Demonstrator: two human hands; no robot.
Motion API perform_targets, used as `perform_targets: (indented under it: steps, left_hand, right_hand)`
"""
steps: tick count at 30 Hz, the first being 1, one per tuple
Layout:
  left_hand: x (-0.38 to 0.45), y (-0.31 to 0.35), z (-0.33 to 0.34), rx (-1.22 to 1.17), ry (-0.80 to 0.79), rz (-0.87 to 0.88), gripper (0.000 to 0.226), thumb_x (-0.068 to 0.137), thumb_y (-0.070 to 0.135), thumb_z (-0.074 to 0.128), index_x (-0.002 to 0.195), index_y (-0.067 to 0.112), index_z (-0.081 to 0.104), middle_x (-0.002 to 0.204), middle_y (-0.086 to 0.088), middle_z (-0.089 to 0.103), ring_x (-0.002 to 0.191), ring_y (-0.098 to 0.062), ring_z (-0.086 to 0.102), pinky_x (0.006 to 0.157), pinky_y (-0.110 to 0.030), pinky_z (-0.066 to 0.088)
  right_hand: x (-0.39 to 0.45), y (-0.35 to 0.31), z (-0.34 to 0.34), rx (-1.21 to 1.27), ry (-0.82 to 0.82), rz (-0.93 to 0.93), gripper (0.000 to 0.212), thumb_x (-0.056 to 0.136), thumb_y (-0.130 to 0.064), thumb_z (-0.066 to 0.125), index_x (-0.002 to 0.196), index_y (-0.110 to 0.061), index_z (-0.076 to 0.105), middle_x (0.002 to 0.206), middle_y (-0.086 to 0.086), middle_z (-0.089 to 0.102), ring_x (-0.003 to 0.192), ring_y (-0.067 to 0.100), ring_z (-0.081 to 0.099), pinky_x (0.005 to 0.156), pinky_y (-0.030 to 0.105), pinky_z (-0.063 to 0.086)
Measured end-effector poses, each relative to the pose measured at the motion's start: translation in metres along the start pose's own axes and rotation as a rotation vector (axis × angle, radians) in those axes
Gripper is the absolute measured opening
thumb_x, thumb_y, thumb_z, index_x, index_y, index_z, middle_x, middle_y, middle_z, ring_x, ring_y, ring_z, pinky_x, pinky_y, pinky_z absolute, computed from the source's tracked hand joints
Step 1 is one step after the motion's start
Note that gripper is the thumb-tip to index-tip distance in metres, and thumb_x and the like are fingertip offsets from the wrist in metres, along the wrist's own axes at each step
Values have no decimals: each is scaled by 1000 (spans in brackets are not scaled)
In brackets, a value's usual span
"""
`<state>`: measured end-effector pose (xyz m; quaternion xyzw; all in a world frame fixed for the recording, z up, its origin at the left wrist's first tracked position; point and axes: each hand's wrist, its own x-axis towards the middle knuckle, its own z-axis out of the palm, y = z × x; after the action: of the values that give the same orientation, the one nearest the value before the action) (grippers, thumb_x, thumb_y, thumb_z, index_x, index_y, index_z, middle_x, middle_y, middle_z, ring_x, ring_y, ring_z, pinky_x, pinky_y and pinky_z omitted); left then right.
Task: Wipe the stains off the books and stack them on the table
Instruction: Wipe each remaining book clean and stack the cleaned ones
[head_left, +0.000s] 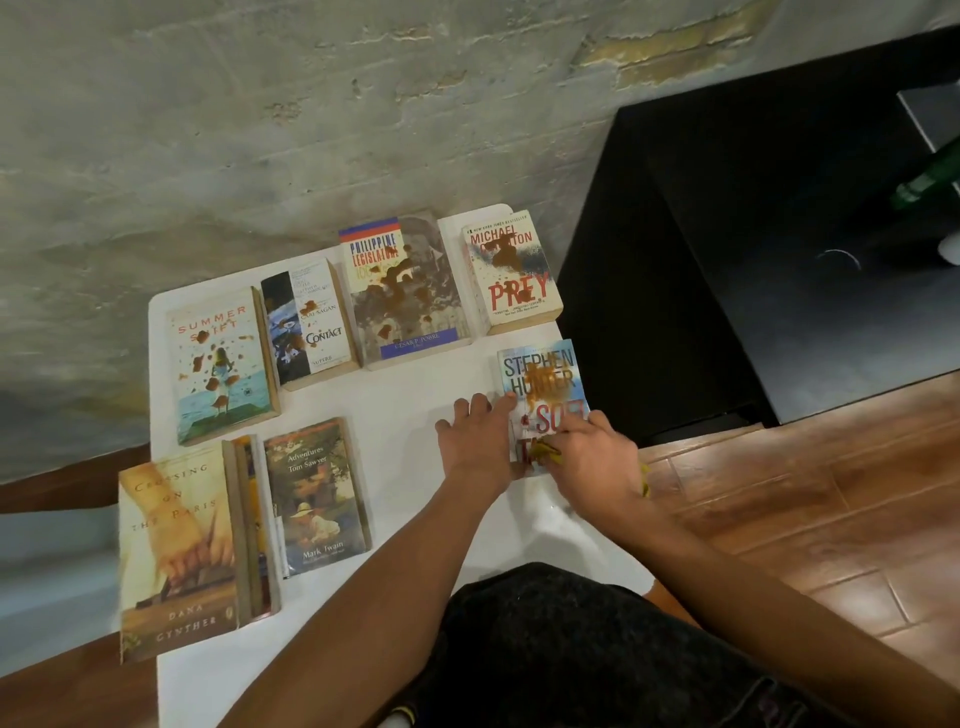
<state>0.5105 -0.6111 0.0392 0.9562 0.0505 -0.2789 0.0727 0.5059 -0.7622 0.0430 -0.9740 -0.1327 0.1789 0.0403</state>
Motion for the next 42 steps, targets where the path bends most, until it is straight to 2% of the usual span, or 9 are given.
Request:
perform_targets:
  steps: [6, 9, 13, 17, 20, 27, 32, 38, 42]
  left_hand:
    - [-4, 2, 3, -12, -4, -20, 91, 82, 63, 70, 153, 33, 21, 145, -4, 40, 135, -26, 38, 105, -44, 39]
    - [-3, 5, 6, -18, -10, -28, 91, 81, 60, 73, 151, 32, 22, 144, -4, 40, 134, -26, 38, 104, -44, 39]
    - [-2, 5, 5, -45, -1, -28, 91, 82, 63, 71, 151, 32, 22, 147, -4, 39, 136, -27, 37, 107, -46, 37]
    - [-1, 4, 5, -56, -3, -45, 91, 81, 61, 73, 151, 33, 22, 148, -4, 38, 138, -26, 35, 108, -46, 38]
    - [1, 5, 4, -40, -15, -47, 92, 80, 58, 75, 151, 32, 22, 149, -4, 38, 138, -27, 34, 109, -47, 37]
    - [5, 12, 3, -7, -9, -24, 88, 79, 52, 79, 146, 27, 27, 145, -2, 39, 136, -24, 37, 106, -44, 38]
    - [7, 8, 0, -16, -20, -6, 93, 78, 56, 78, 149, 27, 25, 148, -1, 37, 138, -22, 36, 109, -43, 37]
    - [5, 13, -3, -8, -18, -14, 88, 79, 56, 78, 146, 25, 29, 144, -1, 42, 134, -22, 41, 109, -42, 36]
    - [4, 11, 1, -17, -26, -19, 87, 80, 56, 77, 146, 26, 28, 142, -1, 45, 133, -23, 44, 108, -42, 38]
  right_hand:
    - [21, 0, -7, -13, 18, 93, 28, 88, -39, 70, 113, -26, 67, 110, -10, 63, 103, 12, 47, 66, 25, 43]
    - [22, -12, -6, 54, 49, 127, 26, 91, -37, 68, 115, -27, 69, 116, -8, 63, 109, 15, 49, 73, 30, 50]
    - [5, -12, 3, 77, 19, 12, 30, 92, -37, 66, 121, -28, 68, 127, -6, 62, 123, 18, 49, 85, 36, 55]
    - [9, -7, 1, 35, -34, 57, 41, 91, -45, 64, 128, -27, 59, 126, -6, 61, 118, 15, 48, 80, 30, 49]
    - [21, -14, -10, 1, -43, 90, 39, 92, -41, 66, 126, -23, 58, 122, -4, 60, 119, 15, 46, 74, 29, 42]
    - [22, -17, -11, 42, -33, 122, 34, 92, -37, 67, 122, -23, 61, 122, -4, 59, 117, 16, 46, 80, 31, 50]
    - [17, 6, -9, 35, -26, 91, 33, 89, -42, 69, 118, -25, 64, 114, -7, 62, 104, 12, 47, 72, 27, 48]
    - [25, 10, -17, 133, 33, 204, 40, 86, -44, 74, 115, -21, 60, 107, -5, 62, 105, 13, 51, 77, 31, 53]
    - [10, 13, -9, 46, -7, 75, 37, 87, -42, 73, 119, -24, 63, 113, -8, 62, 103, 12, 47, 76, 29, 53]
